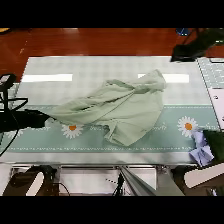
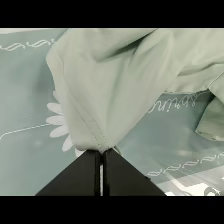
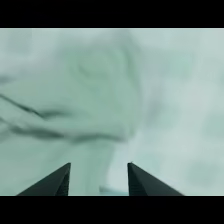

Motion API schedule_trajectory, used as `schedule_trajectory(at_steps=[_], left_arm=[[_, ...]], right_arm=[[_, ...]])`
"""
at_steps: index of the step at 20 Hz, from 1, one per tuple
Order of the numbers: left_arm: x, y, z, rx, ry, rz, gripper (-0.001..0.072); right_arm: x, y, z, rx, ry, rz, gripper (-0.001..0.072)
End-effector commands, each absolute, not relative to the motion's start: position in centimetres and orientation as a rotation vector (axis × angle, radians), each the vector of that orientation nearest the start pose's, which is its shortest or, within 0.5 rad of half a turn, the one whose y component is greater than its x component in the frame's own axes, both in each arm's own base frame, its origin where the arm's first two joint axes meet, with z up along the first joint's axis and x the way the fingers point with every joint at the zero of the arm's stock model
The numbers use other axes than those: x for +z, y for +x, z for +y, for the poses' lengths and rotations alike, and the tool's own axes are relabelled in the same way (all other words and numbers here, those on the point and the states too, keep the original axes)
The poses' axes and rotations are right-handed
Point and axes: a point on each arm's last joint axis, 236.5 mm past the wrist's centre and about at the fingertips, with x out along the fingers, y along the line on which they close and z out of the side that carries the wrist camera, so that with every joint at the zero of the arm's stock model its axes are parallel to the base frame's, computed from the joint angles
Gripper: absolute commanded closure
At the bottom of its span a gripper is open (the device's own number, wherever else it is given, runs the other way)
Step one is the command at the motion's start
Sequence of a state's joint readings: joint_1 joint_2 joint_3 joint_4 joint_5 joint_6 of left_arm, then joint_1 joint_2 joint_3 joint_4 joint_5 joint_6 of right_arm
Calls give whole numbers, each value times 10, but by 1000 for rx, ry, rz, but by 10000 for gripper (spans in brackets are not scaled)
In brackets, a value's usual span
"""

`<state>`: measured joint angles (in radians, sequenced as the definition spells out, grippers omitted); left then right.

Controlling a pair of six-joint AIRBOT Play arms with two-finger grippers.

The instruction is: Fold the shirts.

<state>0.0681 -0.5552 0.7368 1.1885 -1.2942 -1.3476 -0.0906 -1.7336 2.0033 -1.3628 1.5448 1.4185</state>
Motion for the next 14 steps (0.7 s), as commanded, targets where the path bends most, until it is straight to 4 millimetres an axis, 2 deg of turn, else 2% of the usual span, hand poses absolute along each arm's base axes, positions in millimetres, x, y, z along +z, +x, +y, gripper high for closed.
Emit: schedule_trajectory(at_steps=[1,3,4,6,7,8,11,14], left_arm=[[73,242,-69,-319,-149,1017,680],[73,242,-69,-319,-149,1017,679],[73,242,-69,-319,-149,1016,679],[73,242,-69,-322,-144,1015,679],[74,242,-69,-325,-139,1014,679],[73,242,-69,-327,-136,1013,680],[73,242,-69,-334,-123,1011,680],[74,242,-69,-334,-123,1010,679]], right_arm=[[83,429,-46,72,106,1420,273],[64,389,-52,63,194,1487,273],[52,370,-42,91,251,1506,273],[24,329,-9,179,365,1529,271],[6,310,7,198,420,1533,204],[-10,296,24,221,484,1516,180],[-42,272,58,232,664,1464,180],[-61,264,76,208,803,1431,180]])
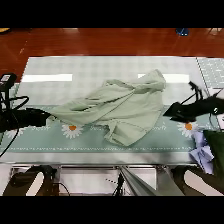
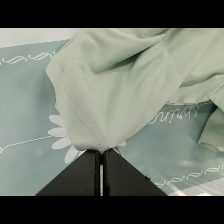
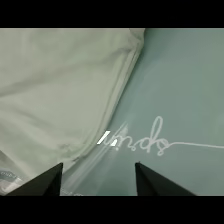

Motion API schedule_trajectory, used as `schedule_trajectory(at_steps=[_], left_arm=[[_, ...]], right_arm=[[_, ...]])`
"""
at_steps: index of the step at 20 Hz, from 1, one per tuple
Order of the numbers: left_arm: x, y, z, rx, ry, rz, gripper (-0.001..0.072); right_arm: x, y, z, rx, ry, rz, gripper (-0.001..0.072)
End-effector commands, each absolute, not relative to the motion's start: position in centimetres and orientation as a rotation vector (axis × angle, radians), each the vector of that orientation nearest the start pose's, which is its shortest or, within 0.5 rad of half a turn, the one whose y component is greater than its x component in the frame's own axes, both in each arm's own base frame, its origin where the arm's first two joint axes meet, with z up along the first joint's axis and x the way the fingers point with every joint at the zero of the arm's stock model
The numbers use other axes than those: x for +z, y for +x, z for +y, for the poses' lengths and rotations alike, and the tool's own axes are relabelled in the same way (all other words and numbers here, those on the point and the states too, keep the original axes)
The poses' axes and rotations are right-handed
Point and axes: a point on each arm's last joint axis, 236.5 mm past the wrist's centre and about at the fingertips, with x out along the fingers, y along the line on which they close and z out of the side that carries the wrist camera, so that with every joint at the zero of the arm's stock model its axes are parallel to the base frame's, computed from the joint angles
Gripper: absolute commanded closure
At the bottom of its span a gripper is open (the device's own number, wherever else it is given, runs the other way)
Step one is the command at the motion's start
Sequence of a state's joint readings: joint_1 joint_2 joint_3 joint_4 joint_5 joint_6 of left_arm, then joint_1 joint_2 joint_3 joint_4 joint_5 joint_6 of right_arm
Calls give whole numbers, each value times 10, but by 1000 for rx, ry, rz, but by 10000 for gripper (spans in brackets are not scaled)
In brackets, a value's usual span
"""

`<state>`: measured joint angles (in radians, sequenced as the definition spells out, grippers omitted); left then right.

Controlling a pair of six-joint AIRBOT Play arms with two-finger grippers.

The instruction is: Fold the shirts.

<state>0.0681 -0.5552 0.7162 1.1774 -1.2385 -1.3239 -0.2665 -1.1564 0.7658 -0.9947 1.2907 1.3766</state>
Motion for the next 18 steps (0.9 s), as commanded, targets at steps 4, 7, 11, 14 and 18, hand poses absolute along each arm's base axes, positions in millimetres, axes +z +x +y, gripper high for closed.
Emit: schedule_trajectory(at_steps=[4,7,11,14,18], left_arm=[[74,242,-69,-334,-123,1010,679],[74,242,-69,-334,-123,1011,680],[74,242,-69,-334,-122,1010,679],[74,242,-69,-334,-122,1010,679],[74,242,-69,-358,-77,999,680]], right_arm=[[-86,250,100,189,771,1465,180],[-96,254,125,181,704,1440,180],[-107,261,134,51,679,1406,181],[-105,266,145,5,732,1375,412],[-81,282,166,103,776,1322,681]])
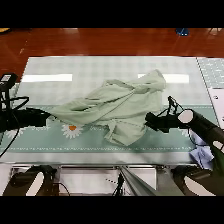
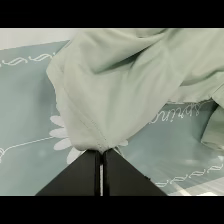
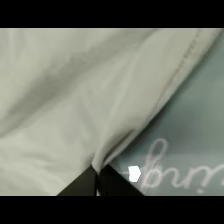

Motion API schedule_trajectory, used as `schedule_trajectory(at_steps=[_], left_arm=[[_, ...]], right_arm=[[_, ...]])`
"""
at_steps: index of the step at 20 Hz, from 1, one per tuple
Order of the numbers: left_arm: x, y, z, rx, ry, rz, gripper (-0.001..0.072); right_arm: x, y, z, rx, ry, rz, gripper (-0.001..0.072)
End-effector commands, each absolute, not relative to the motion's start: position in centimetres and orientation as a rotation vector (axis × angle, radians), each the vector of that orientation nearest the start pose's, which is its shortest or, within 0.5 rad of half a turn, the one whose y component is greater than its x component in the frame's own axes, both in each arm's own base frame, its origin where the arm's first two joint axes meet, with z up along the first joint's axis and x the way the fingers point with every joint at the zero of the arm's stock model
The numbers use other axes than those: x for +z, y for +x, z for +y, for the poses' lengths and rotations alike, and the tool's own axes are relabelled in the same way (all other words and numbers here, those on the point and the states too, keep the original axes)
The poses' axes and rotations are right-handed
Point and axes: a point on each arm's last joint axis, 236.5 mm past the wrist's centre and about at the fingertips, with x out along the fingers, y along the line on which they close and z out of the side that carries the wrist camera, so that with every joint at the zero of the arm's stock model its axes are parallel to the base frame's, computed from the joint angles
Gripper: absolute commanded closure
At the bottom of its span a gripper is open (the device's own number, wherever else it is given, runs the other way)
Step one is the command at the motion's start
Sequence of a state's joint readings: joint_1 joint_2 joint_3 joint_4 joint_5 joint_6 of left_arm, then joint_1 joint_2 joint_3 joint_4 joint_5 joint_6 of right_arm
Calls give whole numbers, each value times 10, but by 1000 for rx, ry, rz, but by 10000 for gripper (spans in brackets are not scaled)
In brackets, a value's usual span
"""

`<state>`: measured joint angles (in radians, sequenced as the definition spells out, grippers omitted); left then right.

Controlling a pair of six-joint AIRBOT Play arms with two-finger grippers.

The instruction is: Fold the shirts.

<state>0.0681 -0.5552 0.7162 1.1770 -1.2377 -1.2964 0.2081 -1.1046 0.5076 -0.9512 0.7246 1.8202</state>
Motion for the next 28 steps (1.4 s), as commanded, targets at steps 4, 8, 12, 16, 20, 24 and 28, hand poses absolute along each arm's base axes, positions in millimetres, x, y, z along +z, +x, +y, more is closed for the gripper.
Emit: schedule_trajectory(at_steps=[4,8,12,16,20,24,28], left_arm=[[116,261,-65,-339,-48,870,680],[265,281,-47,-253,67,495,680],[419,237,-27,-126,131,147,680],[483,173,-32,-117,93,20,680],[464,127,-47,-173,68,119,681],[432,94,-53,-194,39,228,681],[416,93,-67,-252,-16,311,681]], right_arm=[[67,331,189,439,578,975,681],[301,339,146,444,342,399,681],[480,270,49,173,221,7,681],[525,200,14,98,216,-36,681],[484,179,24,141,184,161,681],[444,169,27,148,132,334,681],[396,171,40,178,89,573,681]])
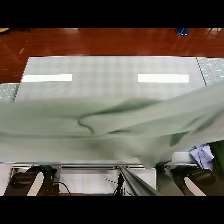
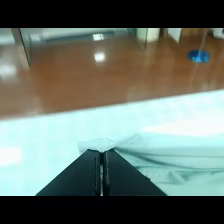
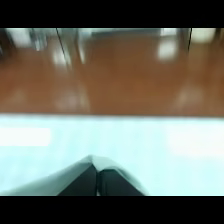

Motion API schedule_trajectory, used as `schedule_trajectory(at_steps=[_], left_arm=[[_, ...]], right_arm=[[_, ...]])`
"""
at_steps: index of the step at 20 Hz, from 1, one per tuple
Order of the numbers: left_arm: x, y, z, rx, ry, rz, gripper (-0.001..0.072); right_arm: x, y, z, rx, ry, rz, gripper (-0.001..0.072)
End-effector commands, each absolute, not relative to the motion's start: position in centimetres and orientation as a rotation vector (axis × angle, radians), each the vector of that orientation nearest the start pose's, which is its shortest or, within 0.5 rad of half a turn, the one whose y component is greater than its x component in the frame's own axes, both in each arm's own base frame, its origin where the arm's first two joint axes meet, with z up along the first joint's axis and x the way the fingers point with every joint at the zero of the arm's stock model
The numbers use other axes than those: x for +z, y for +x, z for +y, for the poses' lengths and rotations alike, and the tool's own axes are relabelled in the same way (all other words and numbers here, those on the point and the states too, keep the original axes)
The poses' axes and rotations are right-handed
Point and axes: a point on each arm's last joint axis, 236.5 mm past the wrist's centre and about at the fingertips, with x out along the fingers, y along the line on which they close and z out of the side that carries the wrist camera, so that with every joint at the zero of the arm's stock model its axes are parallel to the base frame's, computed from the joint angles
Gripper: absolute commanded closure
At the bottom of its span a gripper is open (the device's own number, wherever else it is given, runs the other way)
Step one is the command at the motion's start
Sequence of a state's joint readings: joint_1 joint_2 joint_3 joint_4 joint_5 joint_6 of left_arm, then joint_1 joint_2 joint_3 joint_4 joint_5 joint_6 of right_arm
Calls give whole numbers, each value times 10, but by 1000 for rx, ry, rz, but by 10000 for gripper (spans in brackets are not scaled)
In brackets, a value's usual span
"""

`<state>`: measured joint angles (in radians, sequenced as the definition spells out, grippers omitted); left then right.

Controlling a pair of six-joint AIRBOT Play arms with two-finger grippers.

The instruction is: Fold the shirts.

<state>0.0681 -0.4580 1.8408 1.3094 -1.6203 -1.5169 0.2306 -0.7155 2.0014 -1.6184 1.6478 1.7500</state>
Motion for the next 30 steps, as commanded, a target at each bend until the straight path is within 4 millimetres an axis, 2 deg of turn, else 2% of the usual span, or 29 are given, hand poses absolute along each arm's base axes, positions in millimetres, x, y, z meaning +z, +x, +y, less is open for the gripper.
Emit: schedule_trajectory(at_steps=[1,2,3,5,7,11,13,16,18,21,24,26,30], left_arm=[[409,100,-76,-295,-26,345,681],[399,111,-81,-321,-44,391,681],[383,125,-81,-321,-66,454,681],[341,156,-69,-277,-94,591,681],[295,189,-56,-227,-98,696,680],[209,259,-44,-176,-152,804,680],[183,296,-39,-168,-141,796,680],[172,353,-29,-142,-129,718,680],[163,384,-22,-116,-142,681,680],[128,414,-18,-97,-158,724,680],[79,429,-19,-94,-169,833,680],[48,433,-28,-107,-177,907,680],[-8,432,-64,-175,-154,1044,678]], right_arm=[[381,178,50,214,64,652,681],[373,192,64,261,40,691,681],[364,209,67,267,4,728,681],[342,252,55,197,-92,801,681],[318,300,44,129,-176,863,683],[255,402,63,143,-270,931,683],[222,448,74,158,-298,930,683],[183,502,88,172,-317,897,683],[163,530,95,177,-322,870,683],[130,556,95,184,-230,878,683],[93,564,85,202,-41,957,683],[68,562,77,219,50,1033,682],[13,538,71,235,87,1241,681]])
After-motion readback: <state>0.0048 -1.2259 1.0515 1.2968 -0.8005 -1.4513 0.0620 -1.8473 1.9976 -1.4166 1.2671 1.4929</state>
